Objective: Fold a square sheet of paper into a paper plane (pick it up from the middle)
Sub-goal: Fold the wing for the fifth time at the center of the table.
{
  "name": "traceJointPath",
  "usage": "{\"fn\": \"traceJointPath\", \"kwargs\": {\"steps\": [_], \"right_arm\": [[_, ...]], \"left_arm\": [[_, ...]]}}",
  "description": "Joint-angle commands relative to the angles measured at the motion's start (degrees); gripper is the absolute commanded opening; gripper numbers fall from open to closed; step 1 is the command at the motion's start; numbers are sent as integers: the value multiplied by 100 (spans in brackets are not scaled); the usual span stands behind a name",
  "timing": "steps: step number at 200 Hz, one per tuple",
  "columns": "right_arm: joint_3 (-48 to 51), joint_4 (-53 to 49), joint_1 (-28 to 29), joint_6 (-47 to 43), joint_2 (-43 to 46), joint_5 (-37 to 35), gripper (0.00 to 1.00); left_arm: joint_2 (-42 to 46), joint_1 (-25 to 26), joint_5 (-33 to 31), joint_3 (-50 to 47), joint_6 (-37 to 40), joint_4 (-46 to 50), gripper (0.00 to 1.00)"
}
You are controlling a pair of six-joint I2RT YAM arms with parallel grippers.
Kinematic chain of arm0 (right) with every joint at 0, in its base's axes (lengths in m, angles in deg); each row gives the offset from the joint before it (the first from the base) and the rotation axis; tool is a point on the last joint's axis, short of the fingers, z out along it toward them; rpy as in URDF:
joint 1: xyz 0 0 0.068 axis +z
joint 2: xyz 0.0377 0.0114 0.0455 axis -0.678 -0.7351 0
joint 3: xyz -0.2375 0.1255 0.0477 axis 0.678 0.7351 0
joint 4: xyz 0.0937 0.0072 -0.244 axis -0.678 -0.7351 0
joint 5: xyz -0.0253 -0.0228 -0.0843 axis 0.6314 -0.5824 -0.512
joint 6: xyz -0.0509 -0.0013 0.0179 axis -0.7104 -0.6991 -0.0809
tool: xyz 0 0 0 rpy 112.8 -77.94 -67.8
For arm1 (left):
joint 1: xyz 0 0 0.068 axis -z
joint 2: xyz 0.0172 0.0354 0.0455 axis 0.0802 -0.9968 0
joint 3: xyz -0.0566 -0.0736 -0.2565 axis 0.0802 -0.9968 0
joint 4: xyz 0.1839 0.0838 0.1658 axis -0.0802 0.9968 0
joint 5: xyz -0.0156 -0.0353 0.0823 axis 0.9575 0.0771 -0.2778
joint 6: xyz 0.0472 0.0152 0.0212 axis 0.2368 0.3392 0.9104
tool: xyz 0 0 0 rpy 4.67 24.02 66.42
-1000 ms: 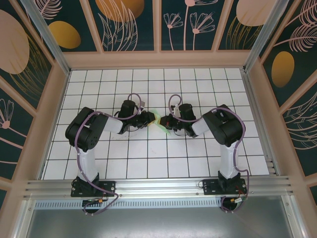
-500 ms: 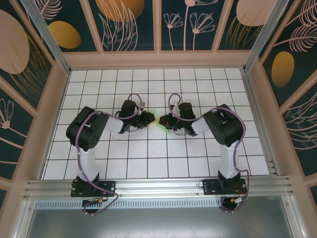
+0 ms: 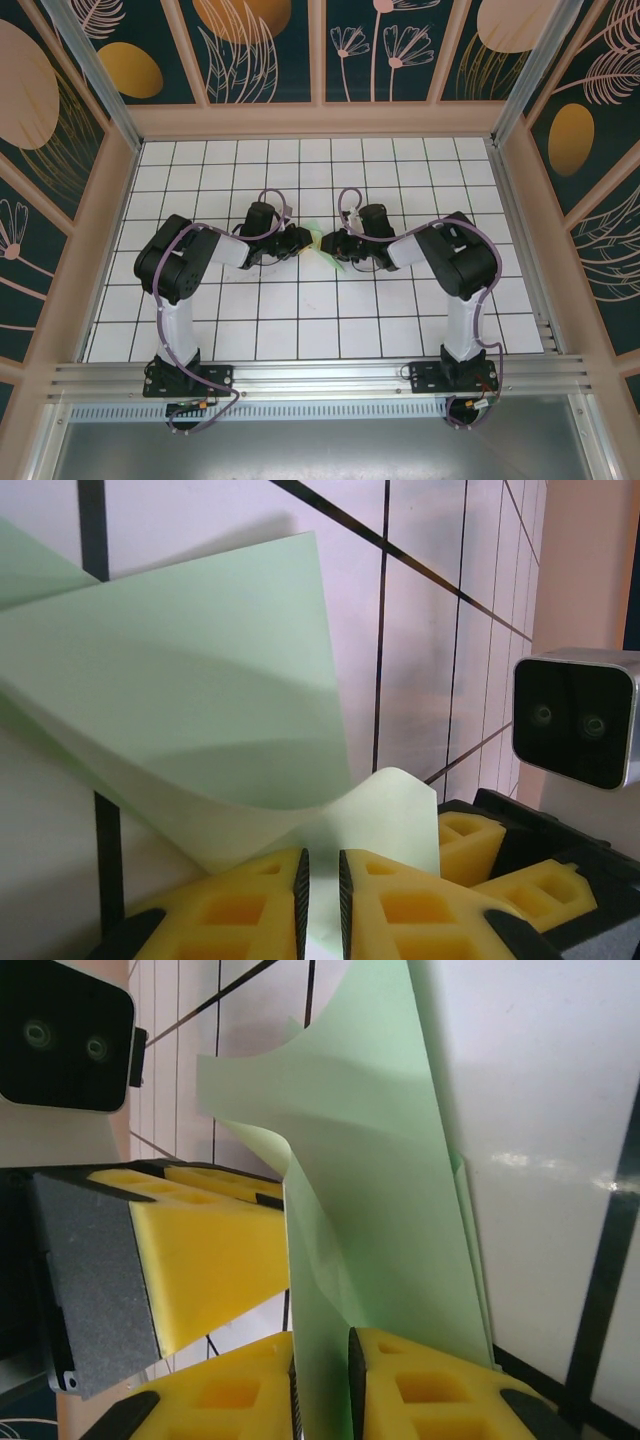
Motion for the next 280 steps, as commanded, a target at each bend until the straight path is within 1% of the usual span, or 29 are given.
{"fn": "traceJointPath", "kwargs": {"steps": [1,72,149,168,204,227,280], "right_arm": [[-4,-604,-33,-468,217,-114,23],[-49,-1156,-33,-1115,572,-419,25],[-187,-1765,72,-1732,769,-978,25],[-208,-1853,72,-1781,713,-1048,23],[48,-1473,72,-1499,645,-858,13],[223,-1079,72,-1231,625,-651,10],[539,-3,-92,-444,529,-25,3]], "left_arm": [[-122,28,-55,114,167,160,20],[-193,32,-30,228,210,297,20],[-250,22,-16,376,257,472,20],[-243,24,-18,397,266,488,19],[-178,28,-5,477,344,583,20],[-60,28,26,527,427,627,21],[443,28,49,355,496,376,30]]}}
